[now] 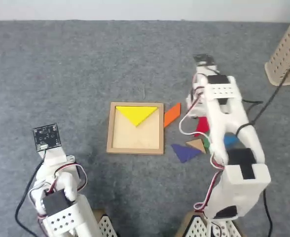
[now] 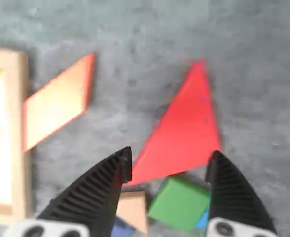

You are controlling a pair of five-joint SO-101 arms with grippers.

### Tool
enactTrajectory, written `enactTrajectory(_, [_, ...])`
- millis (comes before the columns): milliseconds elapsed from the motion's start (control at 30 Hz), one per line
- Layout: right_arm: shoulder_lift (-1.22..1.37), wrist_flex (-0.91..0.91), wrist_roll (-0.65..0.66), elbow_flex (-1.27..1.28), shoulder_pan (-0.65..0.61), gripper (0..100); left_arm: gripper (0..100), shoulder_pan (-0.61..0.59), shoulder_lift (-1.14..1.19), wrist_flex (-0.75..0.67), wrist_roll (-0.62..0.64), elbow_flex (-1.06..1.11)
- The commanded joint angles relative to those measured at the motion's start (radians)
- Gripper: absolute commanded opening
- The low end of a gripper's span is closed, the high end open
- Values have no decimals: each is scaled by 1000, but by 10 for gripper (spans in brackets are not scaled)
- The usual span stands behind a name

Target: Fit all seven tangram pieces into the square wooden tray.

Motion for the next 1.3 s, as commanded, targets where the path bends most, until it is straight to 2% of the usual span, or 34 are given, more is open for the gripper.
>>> enactTrajectory(0, [-67, -39, -17, -8, 64, 292, 13, 2, -3, 3, 9, -8])
enactTrajectory(200, [76, -30, 15, -86, 54, 294, 13, 2, -3, 3, 9, -8])
enactTrajectory(500, [349, 107, 21, -319, 33, 296, 13, 2, -3, 3, 9, -8])
enactTrajectory(733, [367, 154, 20, -321, -61, 296, 13, 2, -3, 3, 9, -8])
enactTrajectory(1000, [363, 137, 12, -288, -65, 288, 13, 2, -3, 3, 9, -8])
enactTrajectory(1167, [360, 139, -12, -292, -56, 189, 13, 2, -3, 3, 9, -8])
enactTrajectory(1267, [351, 140, -12, -293, -51, 177, 13, 2, -3, 3, 9, -8])
